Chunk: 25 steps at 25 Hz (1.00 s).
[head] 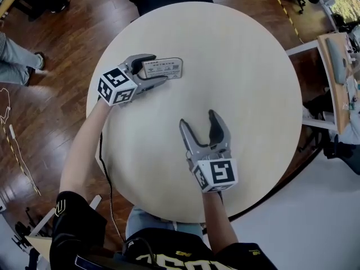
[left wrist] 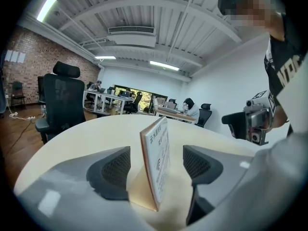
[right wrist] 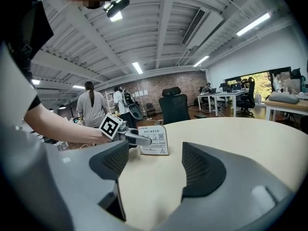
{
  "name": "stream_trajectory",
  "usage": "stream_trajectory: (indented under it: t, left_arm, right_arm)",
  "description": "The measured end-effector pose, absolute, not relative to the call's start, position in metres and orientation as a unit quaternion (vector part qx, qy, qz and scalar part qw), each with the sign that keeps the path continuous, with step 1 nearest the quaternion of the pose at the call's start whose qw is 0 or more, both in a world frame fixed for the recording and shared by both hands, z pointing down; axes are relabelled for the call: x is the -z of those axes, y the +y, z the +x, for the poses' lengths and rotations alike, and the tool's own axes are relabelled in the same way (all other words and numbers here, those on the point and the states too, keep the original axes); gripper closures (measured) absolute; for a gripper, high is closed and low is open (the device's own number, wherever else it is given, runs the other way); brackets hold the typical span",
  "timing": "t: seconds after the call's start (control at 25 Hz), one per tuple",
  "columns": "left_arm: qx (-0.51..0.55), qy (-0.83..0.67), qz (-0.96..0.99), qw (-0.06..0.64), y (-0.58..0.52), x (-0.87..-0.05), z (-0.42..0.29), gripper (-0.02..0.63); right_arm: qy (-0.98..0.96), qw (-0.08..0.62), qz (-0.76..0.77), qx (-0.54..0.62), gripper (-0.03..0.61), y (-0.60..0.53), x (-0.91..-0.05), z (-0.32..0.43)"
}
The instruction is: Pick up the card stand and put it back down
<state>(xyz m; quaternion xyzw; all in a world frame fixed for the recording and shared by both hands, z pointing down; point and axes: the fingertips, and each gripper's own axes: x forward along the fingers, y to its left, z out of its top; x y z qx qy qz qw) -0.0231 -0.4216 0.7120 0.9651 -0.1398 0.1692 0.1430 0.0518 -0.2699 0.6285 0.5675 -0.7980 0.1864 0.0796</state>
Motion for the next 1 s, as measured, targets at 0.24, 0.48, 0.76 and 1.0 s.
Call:
stream_trajectory:
  t: [0.24, 0.48, 0.76, 1.0]
  left_arm:
    - [-0.163, -0.123, 0.968, 0.143, -0.422, -0.710, 0.000, 0.332]
    - [-0.173, -0.119, 0.965, 0.157, -0.422, -0.714, 0.009, 0.501]
    - [-0.141, -0.122, 0.967, 0.170, -0.416, -0.678, 0.026, 0.598]
    - [-0.131, -0.095, 0.972, 0.171, -0.397, -0.620, 0.026, 0.597]
  right_arm:
    - [-0.798, 0.072, 0.571, -0.182, 0.227, -0.277, -0.626, 0.054]
    - [-0.795, 0.072, 0.576, -0.175, 0.227, -0.283, -0.625, 0.060]
    - [-0.795, 0.038, 0.579, -0.179, 0.227, -0.287, -0.590, 0.062]
    - [-0.804, 0.017, 0.575, -0.152, 0.227, -0.287, -0.535, 0.060]
